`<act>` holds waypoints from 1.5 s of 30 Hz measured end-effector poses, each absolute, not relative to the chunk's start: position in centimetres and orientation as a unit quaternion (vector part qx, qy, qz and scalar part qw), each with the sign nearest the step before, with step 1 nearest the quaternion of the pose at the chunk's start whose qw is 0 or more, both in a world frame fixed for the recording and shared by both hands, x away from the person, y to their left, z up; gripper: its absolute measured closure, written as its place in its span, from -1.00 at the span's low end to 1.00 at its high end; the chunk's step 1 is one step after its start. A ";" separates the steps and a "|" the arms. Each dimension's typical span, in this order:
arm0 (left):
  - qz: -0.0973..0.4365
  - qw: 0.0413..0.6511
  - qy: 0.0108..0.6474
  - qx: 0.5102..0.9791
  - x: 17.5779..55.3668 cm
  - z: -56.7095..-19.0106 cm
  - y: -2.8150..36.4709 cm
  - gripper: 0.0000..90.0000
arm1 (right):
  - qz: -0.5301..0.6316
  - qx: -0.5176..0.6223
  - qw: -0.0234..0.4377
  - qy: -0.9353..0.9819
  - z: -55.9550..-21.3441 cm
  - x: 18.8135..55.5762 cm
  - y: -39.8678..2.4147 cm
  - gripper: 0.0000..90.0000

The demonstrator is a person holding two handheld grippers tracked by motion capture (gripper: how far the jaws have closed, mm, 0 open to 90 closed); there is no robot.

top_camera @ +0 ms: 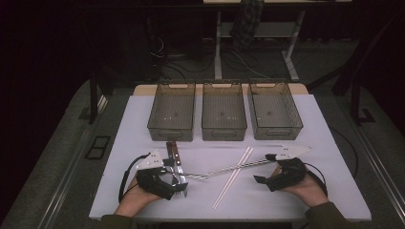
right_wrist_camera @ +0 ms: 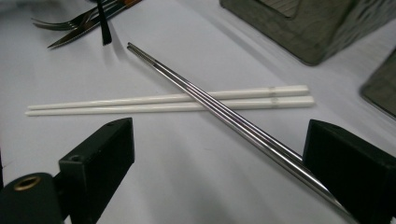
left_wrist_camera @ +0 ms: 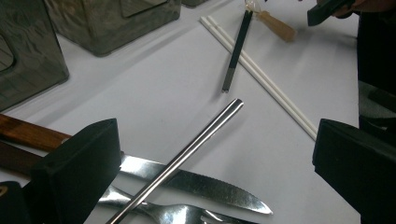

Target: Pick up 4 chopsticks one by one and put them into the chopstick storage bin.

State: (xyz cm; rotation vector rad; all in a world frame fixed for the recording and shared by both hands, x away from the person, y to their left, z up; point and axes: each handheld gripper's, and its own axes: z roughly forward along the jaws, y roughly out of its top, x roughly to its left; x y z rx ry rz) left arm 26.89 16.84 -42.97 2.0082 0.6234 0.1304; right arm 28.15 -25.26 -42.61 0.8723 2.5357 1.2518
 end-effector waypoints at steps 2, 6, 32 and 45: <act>0.053 0.492 0.255 0.831 26.8 -43.0 16.8 -1.00 | 0.417 0.287 0.089 0.858 -42.6 28.4 -24.7 -0.76; 0.055 0.489 0.254 0.832 26.6 -43.0 16.9 -1.00 | 0.412 0.280 0.087 0.863 -42.6 28.9 -24.0 -0.61; 0.050 0.490 0.254 0.832 26.7 -43.1 16.8 -0.98 | 0.375 0.267 0.050 0.886 -42.7 33.8 -23.8 -0.21; 0.050 0.490 0.254 0.833 26.7 -43.1 16.8 -0.98 | 0.334 0.235 0.048 0.912 -43.8 33.8 -22.9 0.10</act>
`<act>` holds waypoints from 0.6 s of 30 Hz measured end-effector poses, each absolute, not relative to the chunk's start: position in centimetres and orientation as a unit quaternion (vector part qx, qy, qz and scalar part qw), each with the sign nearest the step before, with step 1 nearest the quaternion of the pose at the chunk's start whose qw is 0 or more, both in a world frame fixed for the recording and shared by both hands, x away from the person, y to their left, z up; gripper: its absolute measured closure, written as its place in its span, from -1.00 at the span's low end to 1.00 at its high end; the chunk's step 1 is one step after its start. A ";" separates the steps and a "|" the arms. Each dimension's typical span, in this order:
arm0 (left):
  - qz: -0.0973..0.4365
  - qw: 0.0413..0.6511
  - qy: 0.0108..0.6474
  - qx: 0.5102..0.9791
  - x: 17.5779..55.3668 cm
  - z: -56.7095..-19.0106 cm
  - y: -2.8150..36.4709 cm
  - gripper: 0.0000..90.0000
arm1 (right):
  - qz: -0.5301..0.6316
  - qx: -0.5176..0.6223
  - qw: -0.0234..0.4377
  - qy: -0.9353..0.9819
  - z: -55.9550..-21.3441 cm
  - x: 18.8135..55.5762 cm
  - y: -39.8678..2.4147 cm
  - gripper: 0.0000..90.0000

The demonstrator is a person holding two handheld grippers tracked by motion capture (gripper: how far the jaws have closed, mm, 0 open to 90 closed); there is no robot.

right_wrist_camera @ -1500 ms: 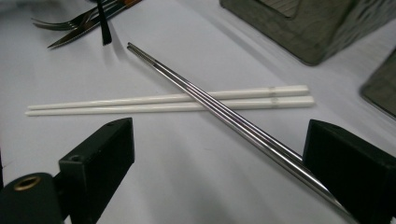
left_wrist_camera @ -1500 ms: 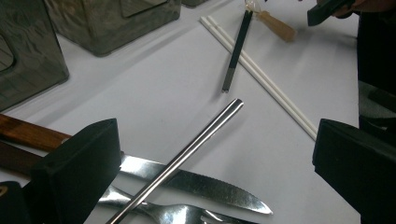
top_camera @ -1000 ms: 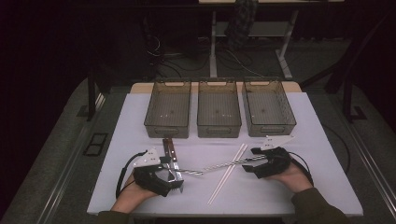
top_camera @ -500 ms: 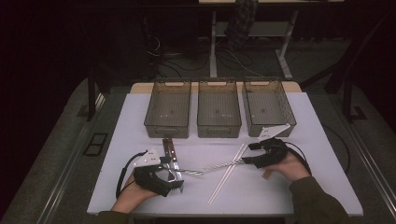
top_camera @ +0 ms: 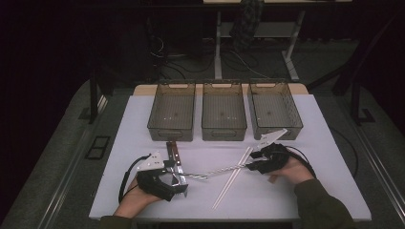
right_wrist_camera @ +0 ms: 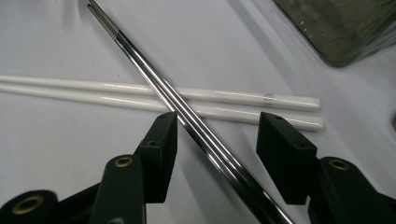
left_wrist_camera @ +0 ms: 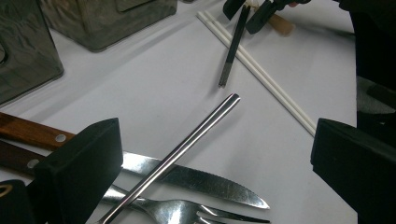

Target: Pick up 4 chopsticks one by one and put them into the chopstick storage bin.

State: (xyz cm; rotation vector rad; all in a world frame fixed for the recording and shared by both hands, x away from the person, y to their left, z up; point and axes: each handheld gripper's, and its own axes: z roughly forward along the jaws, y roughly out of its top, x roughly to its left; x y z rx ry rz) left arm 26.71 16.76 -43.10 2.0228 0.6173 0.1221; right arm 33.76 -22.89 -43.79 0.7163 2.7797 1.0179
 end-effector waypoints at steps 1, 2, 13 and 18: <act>0.050 0.489 0.254 0.833 26.7 -43.1 16.7 -0.98 | 0.332 0.232 0.048 0.913 -43.8 33.8 -22.8 0.11; 0.050 0.489 0.254 0.833 26.7 -43.1 16.7 -0.98 | 0.332 0.232 0.048 0.913 -43.8 33.8 -22.8 0.11; 0.048 0.489 0.253 0.833 26.7 -43.1 16.7 -0.98 | 0.315 0.216 0.059 0.922 -44.2 33.6 -22.4 0.27; 0.048 0.489 0.253 0.833 26.7 -43.1 16.7 -0.98 | 0.315 0.213 0.059 0.923 -44.2 33.5 -22.3 0.32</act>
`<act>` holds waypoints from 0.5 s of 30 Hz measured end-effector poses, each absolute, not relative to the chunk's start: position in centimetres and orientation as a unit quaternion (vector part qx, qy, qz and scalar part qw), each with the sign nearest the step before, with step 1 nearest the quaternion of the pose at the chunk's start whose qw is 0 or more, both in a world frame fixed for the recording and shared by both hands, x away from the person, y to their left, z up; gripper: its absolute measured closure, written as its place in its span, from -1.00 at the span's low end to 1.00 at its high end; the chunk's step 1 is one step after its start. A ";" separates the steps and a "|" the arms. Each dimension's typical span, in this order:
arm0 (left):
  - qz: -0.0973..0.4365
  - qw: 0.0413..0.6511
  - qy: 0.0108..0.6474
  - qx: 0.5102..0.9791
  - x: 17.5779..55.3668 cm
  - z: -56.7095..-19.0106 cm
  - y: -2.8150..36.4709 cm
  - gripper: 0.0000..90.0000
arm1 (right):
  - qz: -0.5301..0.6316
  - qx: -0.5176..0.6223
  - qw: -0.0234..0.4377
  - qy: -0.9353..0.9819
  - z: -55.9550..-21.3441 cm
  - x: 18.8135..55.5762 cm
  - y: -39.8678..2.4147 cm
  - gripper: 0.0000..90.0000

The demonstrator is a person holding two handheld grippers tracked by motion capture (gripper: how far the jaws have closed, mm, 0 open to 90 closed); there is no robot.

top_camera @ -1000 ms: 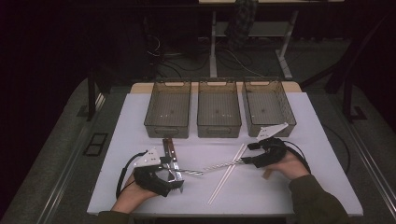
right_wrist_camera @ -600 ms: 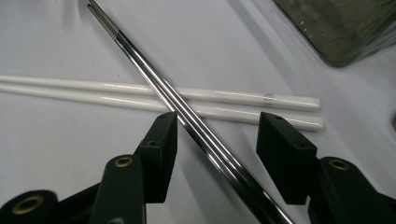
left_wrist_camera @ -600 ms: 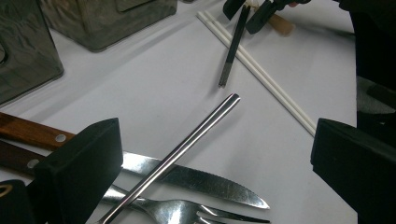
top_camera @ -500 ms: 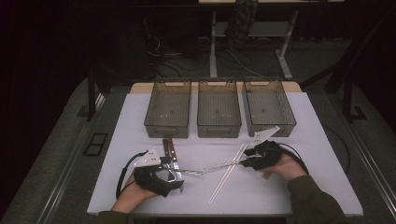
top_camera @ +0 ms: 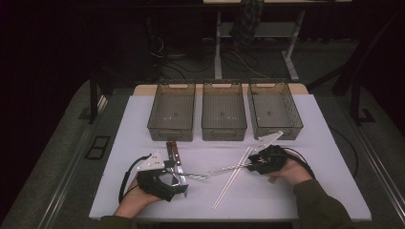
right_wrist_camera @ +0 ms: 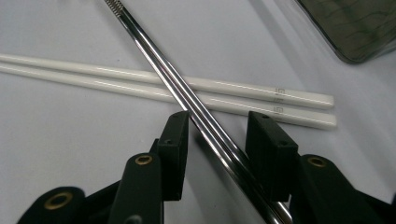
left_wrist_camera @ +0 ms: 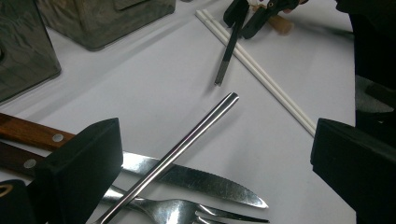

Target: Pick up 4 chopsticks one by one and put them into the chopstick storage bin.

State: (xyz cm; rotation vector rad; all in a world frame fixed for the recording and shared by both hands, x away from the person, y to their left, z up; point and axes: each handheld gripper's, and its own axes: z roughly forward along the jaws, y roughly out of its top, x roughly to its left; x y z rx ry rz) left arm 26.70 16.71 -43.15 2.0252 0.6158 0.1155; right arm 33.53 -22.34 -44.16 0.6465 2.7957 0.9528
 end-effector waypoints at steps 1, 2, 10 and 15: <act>0.048 0.489 0.253 0.834 26.7 -43.1 16.7 -0.98 | 0.315 0.213 0.059 0.923 -44.2 33.5 -22.3 0.32; 0.047 0.488 0.253 0.834 26.7 -43.1 16.7 -0.98 | 0.314 0.208 0.059 0.924 -44.2 33.6 -22.4 0.35; 0.046 0.488 0.253 0.834 26.7 -43.2 16.7 -0.97 | 0.315 0.209 0.058 0.924 -44.1 33.5 -22.3 0.38; 0.046 0.488 0.253 0.834 26.7 -43.2 16.6 -0.97 | 0.312 0.206 0.058 0.926 -44.1 33.4 -22.3 0.43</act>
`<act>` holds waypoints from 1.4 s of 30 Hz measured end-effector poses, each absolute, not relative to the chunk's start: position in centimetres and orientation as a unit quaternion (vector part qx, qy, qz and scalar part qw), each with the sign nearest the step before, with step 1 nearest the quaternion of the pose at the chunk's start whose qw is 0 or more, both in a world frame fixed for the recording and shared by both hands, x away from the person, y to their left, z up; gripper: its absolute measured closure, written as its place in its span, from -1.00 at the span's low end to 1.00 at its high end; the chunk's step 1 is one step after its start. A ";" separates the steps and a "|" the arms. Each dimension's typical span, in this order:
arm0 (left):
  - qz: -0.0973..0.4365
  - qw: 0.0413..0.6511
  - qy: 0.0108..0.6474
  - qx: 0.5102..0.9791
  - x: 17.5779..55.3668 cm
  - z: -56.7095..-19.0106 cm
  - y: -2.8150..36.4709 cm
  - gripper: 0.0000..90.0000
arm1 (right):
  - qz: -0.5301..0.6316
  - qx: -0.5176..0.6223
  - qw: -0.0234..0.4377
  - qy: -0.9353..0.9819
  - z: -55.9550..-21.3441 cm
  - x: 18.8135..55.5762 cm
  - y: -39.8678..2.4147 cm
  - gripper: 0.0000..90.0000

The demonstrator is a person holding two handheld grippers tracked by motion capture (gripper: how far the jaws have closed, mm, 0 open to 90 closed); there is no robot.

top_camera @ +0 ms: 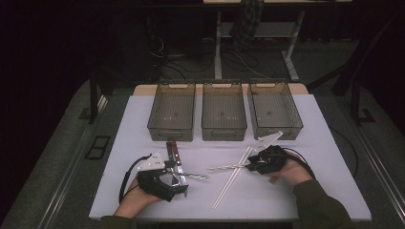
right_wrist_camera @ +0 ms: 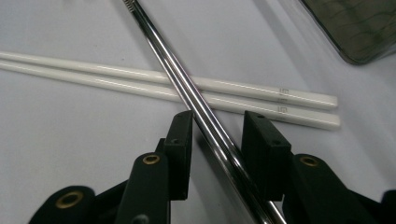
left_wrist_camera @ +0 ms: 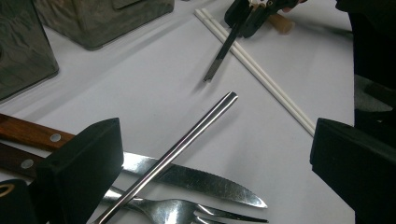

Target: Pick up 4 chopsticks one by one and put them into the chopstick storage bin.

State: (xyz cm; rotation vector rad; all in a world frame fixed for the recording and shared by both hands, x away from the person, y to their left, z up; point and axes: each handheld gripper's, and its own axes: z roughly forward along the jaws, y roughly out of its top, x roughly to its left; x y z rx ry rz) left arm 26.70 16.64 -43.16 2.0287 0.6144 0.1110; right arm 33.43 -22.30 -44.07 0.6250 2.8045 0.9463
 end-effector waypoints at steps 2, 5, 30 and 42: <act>0.046 0.487 0.252 0.835 26.7 -43.2 16.6 -0.97 | 0.312 0.206 0.060 0.926 -44.1 33.4 -22.2 0.46; 0.045 0.487 0.252 0.835 26.7 -43.2 16.6 -0.97 | 0.312 0.208 0.059 0.925 -44.1 33.4 -22.2 0.46; 0.043 0.485 0.250 0.837 26.7 -43.2 16.4 -0.97 | 0.313 0.190 0.063 0.928 -44.0 33.2 -21.6 0.59; 0.042 0.484 0.249 0.837 26.7 -43.2 16.4 -0.96 | 0.312 0.197 0.064 0.927 -44.0 33.3 -21.8 0.63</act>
